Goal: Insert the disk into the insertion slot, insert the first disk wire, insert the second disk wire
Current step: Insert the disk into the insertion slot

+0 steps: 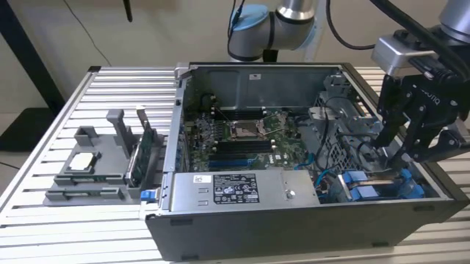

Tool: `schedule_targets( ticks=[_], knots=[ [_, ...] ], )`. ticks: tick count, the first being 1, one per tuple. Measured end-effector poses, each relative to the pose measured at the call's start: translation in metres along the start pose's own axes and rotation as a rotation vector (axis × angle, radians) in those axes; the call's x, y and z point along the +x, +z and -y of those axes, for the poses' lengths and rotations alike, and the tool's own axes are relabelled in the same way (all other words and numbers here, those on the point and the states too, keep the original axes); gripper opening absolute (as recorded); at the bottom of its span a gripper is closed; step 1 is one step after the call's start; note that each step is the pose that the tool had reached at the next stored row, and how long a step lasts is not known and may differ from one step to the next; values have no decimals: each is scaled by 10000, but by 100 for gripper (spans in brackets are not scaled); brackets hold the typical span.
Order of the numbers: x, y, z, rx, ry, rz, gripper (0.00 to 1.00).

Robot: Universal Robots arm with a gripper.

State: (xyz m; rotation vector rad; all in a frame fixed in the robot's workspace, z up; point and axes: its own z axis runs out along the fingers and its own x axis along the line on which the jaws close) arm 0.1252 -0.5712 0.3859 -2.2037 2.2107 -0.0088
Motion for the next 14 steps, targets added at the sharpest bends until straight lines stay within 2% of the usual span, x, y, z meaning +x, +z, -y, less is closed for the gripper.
schedule_targets(
  ticks=[9,14],
  knots=[
    [-3,-99,0,0,0,0,47],
    [-18,-110,-13,0,-1,2,47]
  ],
)
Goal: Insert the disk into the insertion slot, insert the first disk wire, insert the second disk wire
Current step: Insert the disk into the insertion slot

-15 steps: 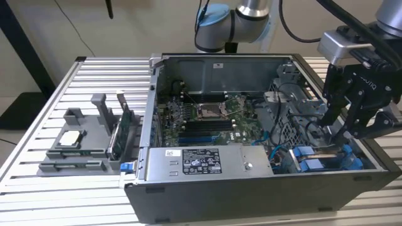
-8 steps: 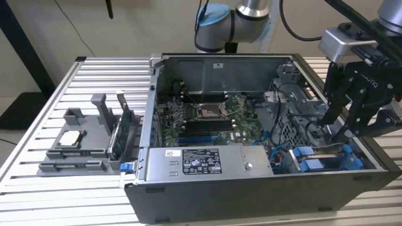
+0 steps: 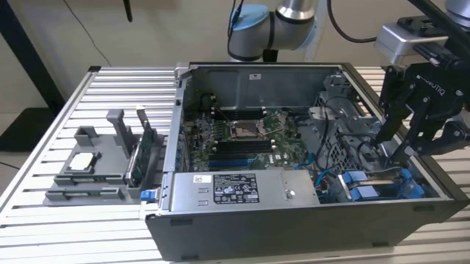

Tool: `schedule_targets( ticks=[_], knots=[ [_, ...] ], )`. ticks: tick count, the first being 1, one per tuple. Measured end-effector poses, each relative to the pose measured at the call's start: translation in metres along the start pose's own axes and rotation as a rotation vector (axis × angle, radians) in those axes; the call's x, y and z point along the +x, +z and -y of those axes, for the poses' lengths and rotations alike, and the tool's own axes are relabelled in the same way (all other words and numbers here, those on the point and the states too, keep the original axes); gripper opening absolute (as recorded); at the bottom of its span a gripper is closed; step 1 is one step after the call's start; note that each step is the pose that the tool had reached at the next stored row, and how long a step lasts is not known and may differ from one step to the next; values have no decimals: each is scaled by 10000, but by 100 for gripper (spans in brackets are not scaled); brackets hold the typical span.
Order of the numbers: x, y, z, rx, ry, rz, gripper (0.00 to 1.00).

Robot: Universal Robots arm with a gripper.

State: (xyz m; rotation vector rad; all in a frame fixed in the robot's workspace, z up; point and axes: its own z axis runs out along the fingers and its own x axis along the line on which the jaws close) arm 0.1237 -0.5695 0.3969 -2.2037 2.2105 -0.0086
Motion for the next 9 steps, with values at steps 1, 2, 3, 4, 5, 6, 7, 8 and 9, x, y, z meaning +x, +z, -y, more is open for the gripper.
schedule_targets(
  ticks=[1,2,3,4,5,6,7,8,9],
  knots=[
    [-3,0,-1,0,0,0,47],
    [-6,0,-3,0,0,0,47],
    [-9,0,-6,0,1,0,47],
    [-13,0,-9,0,1,0,47],
    [-18,0,-12,0,2,1,47],
    [-25,0,-15,0,1,3,47],
    [-32,0,-17,0,1,7,47],
    [-39,0,-19,0,1,10,47],
    [-51,0,-23,0,0,14,47]
  ],
)
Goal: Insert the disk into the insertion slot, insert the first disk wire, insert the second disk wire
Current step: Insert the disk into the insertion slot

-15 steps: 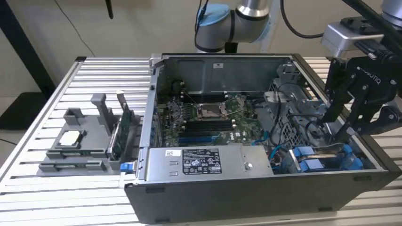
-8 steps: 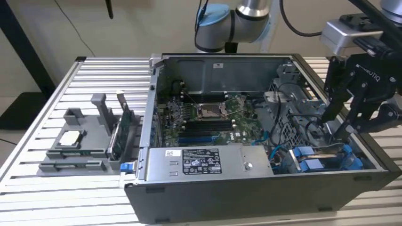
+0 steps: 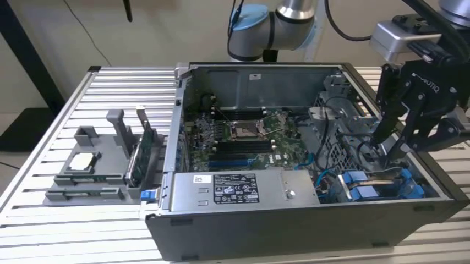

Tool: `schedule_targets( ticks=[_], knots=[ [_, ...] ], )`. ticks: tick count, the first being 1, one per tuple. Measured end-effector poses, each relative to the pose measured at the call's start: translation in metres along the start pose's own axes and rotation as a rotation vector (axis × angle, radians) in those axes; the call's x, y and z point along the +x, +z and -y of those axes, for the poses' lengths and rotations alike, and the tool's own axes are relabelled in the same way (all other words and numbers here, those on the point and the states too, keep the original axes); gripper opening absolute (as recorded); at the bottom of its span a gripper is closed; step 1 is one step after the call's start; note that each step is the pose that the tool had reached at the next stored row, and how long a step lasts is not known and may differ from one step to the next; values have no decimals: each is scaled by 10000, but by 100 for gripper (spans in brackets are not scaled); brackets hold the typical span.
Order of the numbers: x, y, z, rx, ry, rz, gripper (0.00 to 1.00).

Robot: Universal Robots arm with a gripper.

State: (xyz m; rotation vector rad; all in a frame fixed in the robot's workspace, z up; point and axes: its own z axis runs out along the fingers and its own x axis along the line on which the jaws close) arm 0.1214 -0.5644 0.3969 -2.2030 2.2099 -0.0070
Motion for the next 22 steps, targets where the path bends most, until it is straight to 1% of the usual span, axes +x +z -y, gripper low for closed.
schedule_targets(
  ticks=[4,8,12,19,21,22],
  knots=[
    [-17,0,-4,0,1,8,47],
    [-25,4,-6,1,2,54,47],
    [-52,17,-19,5,1,80,47],
    [-150,63,-25,78,-114,107,47],
    [-166,74,-25,108,-227,109,47],
    [-167,79,-25,110,-323,115,47]
  ],
)
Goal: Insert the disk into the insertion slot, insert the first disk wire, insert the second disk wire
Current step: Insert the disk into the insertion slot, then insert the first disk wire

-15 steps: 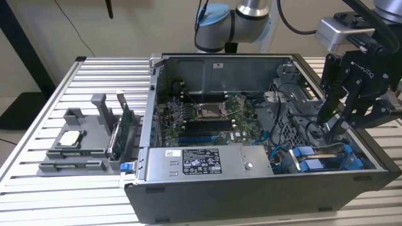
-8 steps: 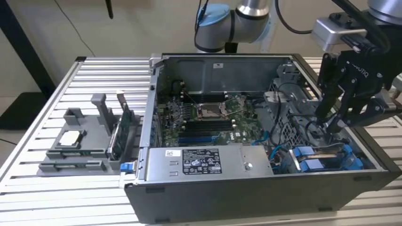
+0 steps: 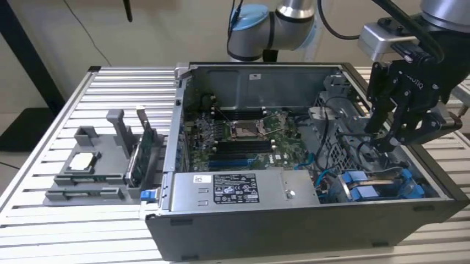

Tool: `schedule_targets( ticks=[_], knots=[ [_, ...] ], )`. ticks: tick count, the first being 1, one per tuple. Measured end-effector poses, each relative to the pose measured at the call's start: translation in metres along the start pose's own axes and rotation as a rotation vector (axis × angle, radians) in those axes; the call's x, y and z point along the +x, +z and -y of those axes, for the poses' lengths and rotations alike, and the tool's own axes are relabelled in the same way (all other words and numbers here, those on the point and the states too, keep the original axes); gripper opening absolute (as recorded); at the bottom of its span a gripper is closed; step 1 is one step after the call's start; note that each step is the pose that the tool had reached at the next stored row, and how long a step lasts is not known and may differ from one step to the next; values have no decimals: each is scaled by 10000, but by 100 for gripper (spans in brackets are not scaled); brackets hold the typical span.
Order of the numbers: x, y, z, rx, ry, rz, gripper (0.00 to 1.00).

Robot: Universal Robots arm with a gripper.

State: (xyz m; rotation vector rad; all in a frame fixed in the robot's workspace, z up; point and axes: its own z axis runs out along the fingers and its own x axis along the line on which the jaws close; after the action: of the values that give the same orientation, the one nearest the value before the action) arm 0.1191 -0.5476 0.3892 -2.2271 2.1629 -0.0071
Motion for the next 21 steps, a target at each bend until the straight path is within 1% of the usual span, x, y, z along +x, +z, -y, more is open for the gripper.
schedule_targets(
  ticks=[4,6,11,12,13,14,15,16,21],
  knots=[
    [-1,1,1,-10,-512,18,47],
    [-1,2,9,-14,-712,35,47],
    [0,17,19,-22,-1114,50,47],
    [0,19,19,-22,-1168,50,44],
    [0,21,19,-23,-1198,51,44],
    [-1,21,19,-23,-1208,51,38],
    [-1,22,19,-23,-1212,54,38],
    [-1,22,19,-23,-1213,56,31],
    [-1,23,19,-23,-1213,59,29]
  ],
)
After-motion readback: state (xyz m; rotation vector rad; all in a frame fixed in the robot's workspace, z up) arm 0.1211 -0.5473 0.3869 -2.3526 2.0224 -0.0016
